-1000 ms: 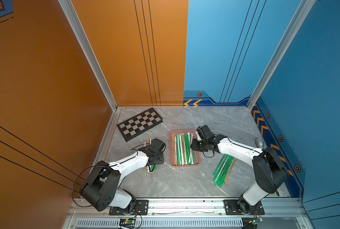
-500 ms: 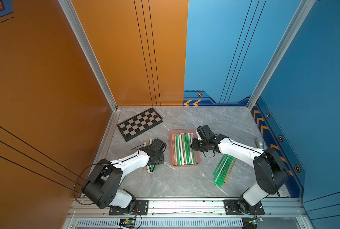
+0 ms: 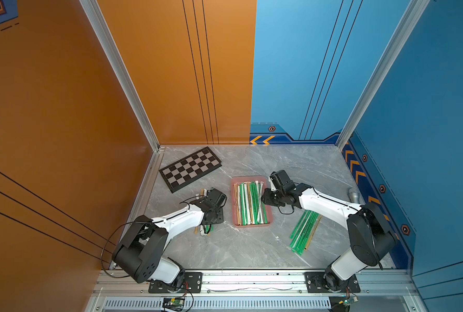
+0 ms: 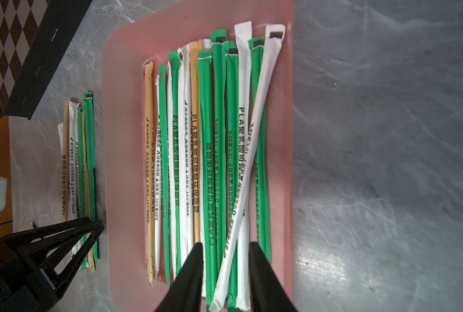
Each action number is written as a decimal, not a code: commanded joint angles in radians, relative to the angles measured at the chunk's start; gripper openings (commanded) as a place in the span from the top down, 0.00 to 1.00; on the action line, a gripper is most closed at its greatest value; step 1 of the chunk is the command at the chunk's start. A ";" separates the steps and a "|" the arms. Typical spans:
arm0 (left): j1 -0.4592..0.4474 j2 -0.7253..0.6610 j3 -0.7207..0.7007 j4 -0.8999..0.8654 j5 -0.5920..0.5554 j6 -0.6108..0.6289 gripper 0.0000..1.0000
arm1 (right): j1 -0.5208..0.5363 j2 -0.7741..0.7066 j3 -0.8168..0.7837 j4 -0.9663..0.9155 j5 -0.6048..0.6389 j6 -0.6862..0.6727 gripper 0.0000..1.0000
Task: Put the straws into the storage box
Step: Pick up the straw from the center of the board.
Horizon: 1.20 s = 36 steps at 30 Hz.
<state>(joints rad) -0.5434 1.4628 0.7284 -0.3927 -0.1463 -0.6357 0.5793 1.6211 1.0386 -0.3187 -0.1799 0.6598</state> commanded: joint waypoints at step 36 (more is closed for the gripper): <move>0.014 0.019 -0.007 -0.031 -0.036 -0.002 0.61 | -0.005 -0.013 -0.022 0.018 0.007 0.017 0.68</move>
<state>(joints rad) -0.5365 1.4616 0.7277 -0.3943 -0.1577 -0.6361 0.5793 1.6211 1.0309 -0.3099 -0.1799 0.6624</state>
